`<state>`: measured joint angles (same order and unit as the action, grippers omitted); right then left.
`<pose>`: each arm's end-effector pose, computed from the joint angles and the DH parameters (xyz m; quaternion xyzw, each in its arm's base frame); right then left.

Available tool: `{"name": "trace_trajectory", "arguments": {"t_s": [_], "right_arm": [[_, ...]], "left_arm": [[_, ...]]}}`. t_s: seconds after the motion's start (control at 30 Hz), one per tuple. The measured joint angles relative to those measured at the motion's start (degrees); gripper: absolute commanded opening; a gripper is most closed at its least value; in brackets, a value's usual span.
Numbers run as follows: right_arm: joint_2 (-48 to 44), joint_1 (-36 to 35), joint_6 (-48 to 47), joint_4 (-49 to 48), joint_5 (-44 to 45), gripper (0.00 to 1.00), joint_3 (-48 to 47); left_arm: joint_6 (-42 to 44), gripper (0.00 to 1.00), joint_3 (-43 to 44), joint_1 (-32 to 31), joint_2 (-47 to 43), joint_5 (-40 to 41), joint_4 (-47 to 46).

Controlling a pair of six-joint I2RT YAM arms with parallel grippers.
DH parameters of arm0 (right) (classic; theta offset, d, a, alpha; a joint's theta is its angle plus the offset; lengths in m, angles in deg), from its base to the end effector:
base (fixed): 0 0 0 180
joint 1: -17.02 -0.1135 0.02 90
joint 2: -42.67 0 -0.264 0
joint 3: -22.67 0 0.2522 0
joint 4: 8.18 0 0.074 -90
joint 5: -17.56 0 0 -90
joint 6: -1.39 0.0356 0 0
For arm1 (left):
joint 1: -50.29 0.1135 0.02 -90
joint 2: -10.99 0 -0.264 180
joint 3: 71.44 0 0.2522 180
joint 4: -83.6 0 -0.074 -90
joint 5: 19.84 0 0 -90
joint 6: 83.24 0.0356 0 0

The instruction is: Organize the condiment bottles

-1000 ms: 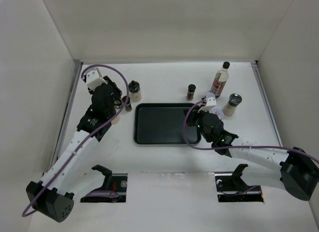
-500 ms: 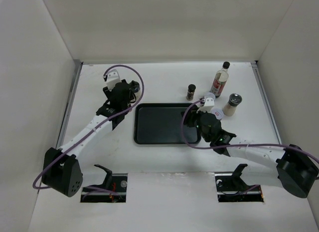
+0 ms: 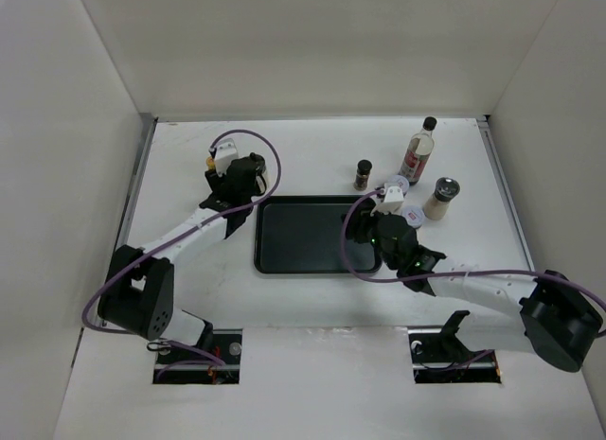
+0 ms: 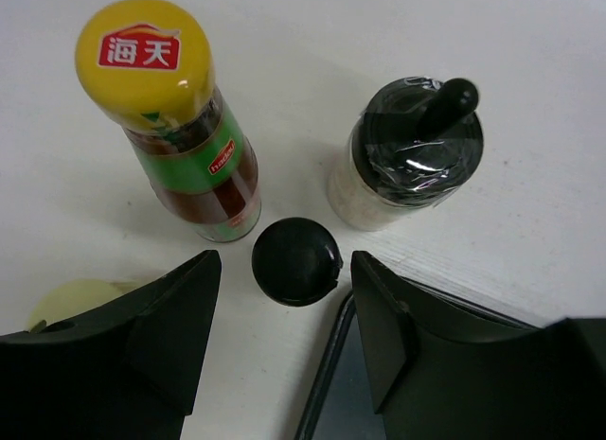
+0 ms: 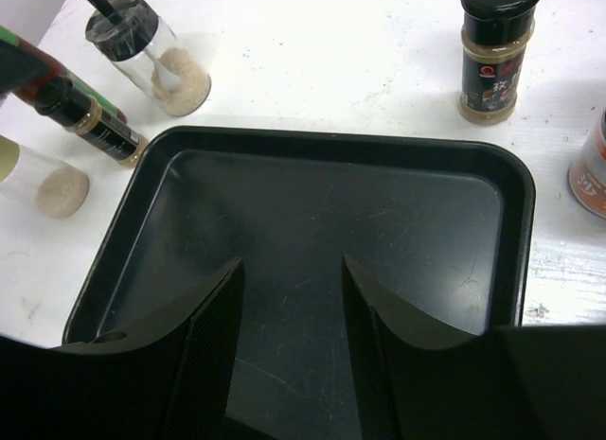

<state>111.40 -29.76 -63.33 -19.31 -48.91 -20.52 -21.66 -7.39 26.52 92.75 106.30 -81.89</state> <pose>0.1850 0.1761 0.2242 -0.0215 0.7833 0.2226 0.5800 0.2916 -0.1055 0.2433 -0.1835 0.8256 0.0419 0.5319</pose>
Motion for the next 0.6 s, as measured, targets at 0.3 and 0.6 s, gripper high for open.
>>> {"name": "trace_trajectory", "arguments": {"t_s": [0.3, 0.6], "right_arm": [[1.33, 0.0, 0.0, 0.02, -0.24, 0.5, -0.22], [2.71, 0.0, -0.11, 0.09, -0.28, 0.5, -0.9]], "left_arm": [[0.0, 0.53, -0.48, 1.22, 3.8, -2.08, -2.14], [0.02, 0.34, -0.48, 1.75, 6.32, -3.65, -3.61]]}}
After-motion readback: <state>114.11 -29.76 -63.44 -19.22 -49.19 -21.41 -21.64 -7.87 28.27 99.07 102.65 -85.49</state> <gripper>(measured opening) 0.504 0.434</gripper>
